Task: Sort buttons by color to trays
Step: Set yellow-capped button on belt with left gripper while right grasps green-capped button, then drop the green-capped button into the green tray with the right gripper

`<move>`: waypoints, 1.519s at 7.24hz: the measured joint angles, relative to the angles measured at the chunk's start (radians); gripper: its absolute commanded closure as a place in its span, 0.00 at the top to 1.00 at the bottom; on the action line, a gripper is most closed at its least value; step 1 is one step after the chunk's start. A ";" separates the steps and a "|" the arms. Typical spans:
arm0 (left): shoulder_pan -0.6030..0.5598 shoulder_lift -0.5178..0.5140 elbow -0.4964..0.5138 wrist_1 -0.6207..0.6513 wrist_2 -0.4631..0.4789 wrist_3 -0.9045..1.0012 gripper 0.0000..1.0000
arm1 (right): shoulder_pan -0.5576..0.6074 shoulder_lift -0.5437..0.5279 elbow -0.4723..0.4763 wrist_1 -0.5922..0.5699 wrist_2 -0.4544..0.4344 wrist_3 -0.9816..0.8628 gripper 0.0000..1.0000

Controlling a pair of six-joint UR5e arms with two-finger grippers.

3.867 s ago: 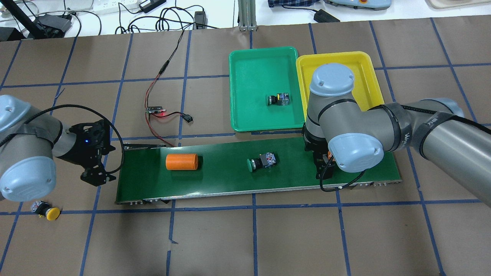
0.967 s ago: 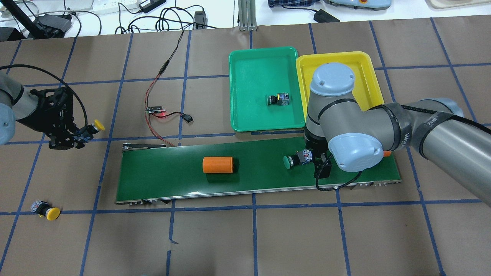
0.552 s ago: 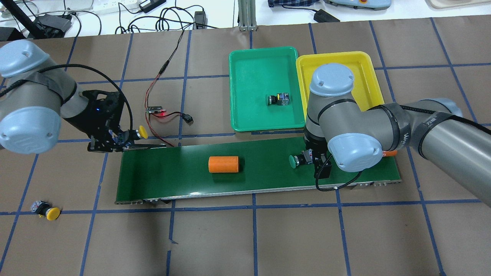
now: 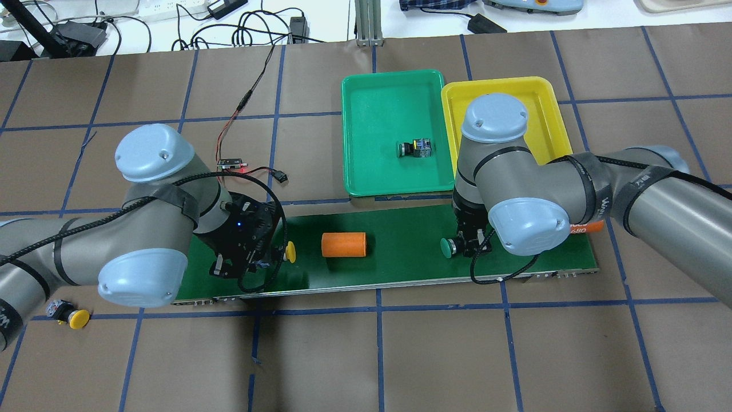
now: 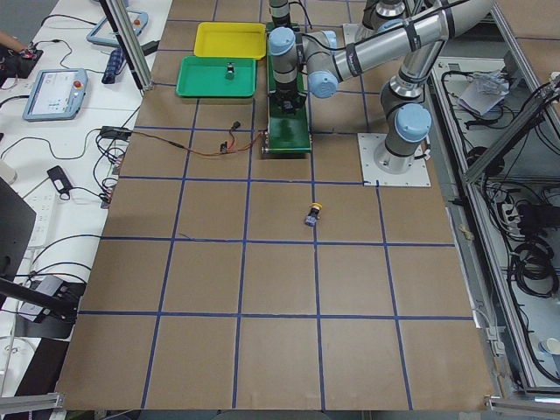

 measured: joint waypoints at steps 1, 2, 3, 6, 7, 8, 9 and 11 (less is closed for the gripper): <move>-0.005 -0.003 -0.016 0.037 0.001 0.002 0.94 | 0.000 -0.002 -0.002 0.000 0.003 -0.003 0.00; 0.019 0.000 -0.022 0.050 0.001 0.004 0.95 | 0.000 -0.005 -0.012 0.000 0.005 -0.006 0.00; 0.082 0.009 -0.024 0.049 0.002 0.004 1.00 | 0.000 -0.006 -0.039 0.002 0.007 -0.007 0.00; 0.397 0.042 -0.027 -0.054 0.002 0.002 1.00 | 0.004 0.099 -0.250 0.009 0.052 0.009 0.00; 0.511 0.045 -0.028 -0.080 0.008 0.077 1.00 | 0.008 0.179 -0.370 0.024 0.060 0.021 0.00; 0.617 0.043 -0.030 -0.091 0.037 0.257 1.00 | 0.011 0.255 -0.495 0.054 0.063 0.034 0.00; 0.702 0.039 -0.032 -0.093 0.082 0.441 1.00 | 0.014 0.327 -0.596 0.071 0.066 0.042 0.01; 0.839 0.030 -0.040 -0.083 0.160 0.722 1.00 | 0.018 0.430 -0.708 0.068 0.065 0.048 0.87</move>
